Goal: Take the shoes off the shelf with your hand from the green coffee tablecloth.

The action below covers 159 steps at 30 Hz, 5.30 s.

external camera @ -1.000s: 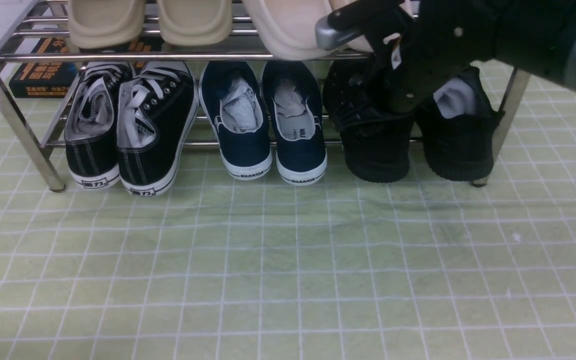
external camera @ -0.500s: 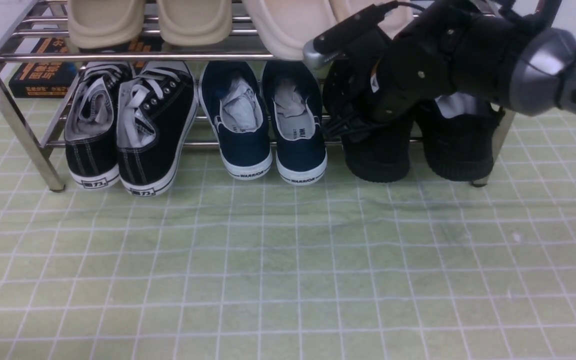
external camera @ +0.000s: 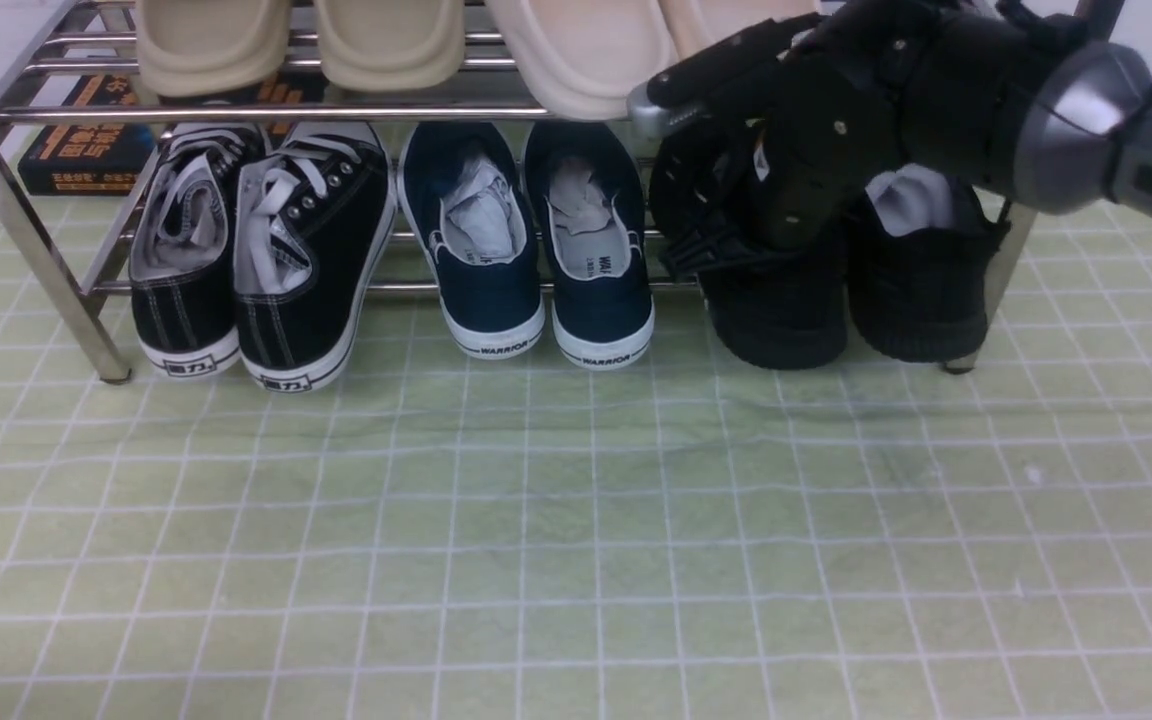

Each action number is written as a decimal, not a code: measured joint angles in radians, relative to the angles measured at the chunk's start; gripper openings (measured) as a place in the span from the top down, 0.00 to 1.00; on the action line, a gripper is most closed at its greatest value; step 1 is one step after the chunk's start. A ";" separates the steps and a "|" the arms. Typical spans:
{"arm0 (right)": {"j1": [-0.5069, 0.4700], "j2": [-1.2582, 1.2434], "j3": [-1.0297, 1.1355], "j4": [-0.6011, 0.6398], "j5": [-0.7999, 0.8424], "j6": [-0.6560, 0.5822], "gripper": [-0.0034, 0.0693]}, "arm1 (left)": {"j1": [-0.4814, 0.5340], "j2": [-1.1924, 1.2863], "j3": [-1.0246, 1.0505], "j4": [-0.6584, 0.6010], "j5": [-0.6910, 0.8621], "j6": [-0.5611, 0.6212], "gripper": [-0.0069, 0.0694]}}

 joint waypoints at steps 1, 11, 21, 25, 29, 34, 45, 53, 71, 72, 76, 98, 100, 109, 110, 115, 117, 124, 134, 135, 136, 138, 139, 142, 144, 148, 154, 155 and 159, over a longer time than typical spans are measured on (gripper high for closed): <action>0.000 -0.006 -0.004 0.006 0.016 0.000 0.95 | 0.000 0.000 0.000 0.000 0.000 0.000 0.59; 0.031 -0.166 -0.026 0.123 0.247 -0.046 0.95 | 0.000 0.000 0.000 0.000 0.000 0.000 0.59; 0.133 -0.342 -0.027 0.208 0.387 -0.065 0.95 | 0.000 0.000 0.000 0.000 0.000 0.000 0.59; 0.238 -0.428 0.017 0.225 0.385 -0.045 0.94 | 0.000 0.000 0.000 0.000 0.000 0.000 0.59; 0.413 -0.506 0.150 0.240 0.387 0.059 0.94 | 0.000 0.000 0.000 0.000 0.000 0.000 0.59; 0.544 -0.503 0.261 0.237 0.385 0.174 0.94 | 0.000 0.000 0.000 0.000 0.000 0.000 0.59; 0.590 -0.314 0.299 0.015 0.116 0.377 0.93 | 0.000 0.000 0.000 0.000 0.000 0.000 0.59; 0.590 -0.185 0.299 -0.104 0.007 0.548 0.93 | 0.000 0.000 0.000 0.000 0.000 0.000 0.59; 0.617 -0.108 0.299 -0.047 -0.067 0.691 0.76 | 0.000 0.000 0.000 0.000 0.000 0.000 0.59; 0.617 -0.106 0.299 -0.047 -0.073 0.691 0.75 | 0.000 0.000 0.000 0.000 0.000 0.000 0.59; 0.617 -0.100 0.296 -0.041 -0.093 0.691 0.55 | 0.000 0.000 0.000 0.000 0.000 0.000 0.59; 0.617 -0.655 0.069 -0.025 0.372 0.114 0.97 | 0.000 0.000 0.000 0.000 0.000 0.000 0.59; 0.617 -0.729 0.128 -0.025 0.373 0.118 0.97 | 0.000 0.000 0.000 0.000 0.000 0.000 0.59; 0.594 -0.878 0.507 -0.050 0.387 0.326 0.97 | 0.000 0.000 0.000 0.000 0.000 0.000 0.59; 0.579 -0.862 0.538 -0.049 0.387 0.344 0.97 | 0.000 0.000 0.000 0.000 0.000 0.000 0.59; 0.396 -0.721 0.580 -0.018 0.352 0.322 0.97 | 0.000 -0.001 0.000 0.000 0.000 0.000 0.59; 0.296 -0.650 0.572 0.019 0.291 0.264 0.97 | 0.000 -0.001 0.000 0.000 0.000 0.000 0.59; 0.049 -0.451 0.475 0.191 0.221 0.076 0.97 | 0.000 -0.001 0.000 0.000 0.000 0.000 0.59; 0.001 -0.415 0.249 0.064 0.229 0.014 0.87 | 0.000 -0.001 0.000 0.000 0.000 0.000 0.59; 0.000 -0.408 0.234 0.039 0.222 0.023 0.82 | 0.000 -0.001 0.000 0.000 0.000 0.000 0.59; 0.000 -0.406 0.232 0.036 0.221 0.023 0.81 | 0.000 -0.001 0.000 0.000 0.000 0.000 0.59; 0.000 -0.375 0.219 -0.006 0.174 0.048 0.67 | 0.000 -0.001 0.000 0.000 0.000 0.000 0.59; -0.002 -0.365 0.219 -0.012 0.159 0.055 0.62 | 0.000 -0.001 0.000 0.000 0.000 0.000 0.59; -0.013 -0.303 0.218 -0.043 0.069 0.072 0.44 | 0.000 -0.001 0.000 0.000 0.000 0.000 0.59; -0.021 -0.283 0.218 -0.053 0.041 0.074 0.40 | 0.000 -0.001 0.000 0.000 0.000 0.000 0.59; -0.063 -0.202 0.218 -0.078 -0.052 0.078 0.30 | 0.000 -0.001 0.000 0.000 0.000 0.000 0.59; -0.127 -0.113 0.218 -0.095 -0.173 0.078 0.28 | 0.000 -0.001 0.000 0.000 0.000 0.000 0.59; -0.129 -0.110 0.218 -0.095 -0.177 0.078 0.28 | 0.000 -0.001 0.000 0.000 0.000 0.000 0.59; -0.148 -0.067 0.218 -0.103 -0.233 0.078 0.33 | 0.000 -0.001 0.000 0.000 0.000 0.000 0.59</action>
